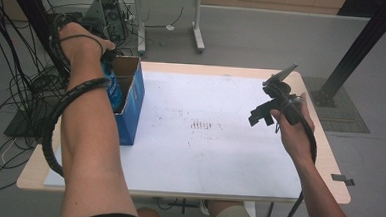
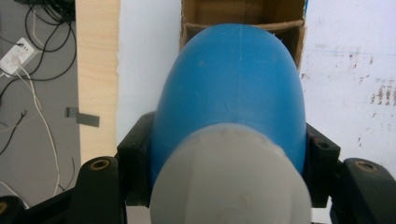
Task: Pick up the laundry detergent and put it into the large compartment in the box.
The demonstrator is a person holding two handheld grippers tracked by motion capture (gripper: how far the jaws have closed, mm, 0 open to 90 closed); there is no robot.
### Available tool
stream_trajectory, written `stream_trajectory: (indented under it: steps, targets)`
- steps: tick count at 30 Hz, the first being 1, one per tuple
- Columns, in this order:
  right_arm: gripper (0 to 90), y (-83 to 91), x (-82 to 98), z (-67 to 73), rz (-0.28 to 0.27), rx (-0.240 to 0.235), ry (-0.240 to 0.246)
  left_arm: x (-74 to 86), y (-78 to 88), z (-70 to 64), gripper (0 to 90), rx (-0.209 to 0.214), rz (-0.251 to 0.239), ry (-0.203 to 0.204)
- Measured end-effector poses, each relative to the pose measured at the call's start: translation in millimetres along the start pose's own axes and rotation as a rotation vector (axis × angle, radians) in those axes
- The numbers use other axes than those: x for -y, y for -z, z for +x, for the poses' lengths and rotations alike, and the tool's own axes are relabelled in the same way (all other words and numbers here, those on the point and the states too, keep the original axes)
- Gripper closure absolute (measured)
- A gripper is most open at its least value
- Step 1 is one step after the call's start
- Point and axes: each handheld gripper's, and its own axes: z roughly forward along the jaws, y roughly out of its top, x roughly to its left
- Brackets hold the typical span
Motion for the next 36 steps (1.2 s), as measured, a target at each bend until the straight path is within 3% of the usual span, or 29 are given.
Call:
stream_trajectory:
  steps: [23,36]
  targets:
    - [5.5,-10.3,-1.1,1.2,0.021,0.001,-0.003,7.5,-67.2,-10.2,36.8,0.003,0.013,-0.02]
    - [5.5,-14.9,-2.9,0.7,0.034,0.005,-0.005,7.3,-89.0,-16.1,36.9,0.003,0.022,-0.034]
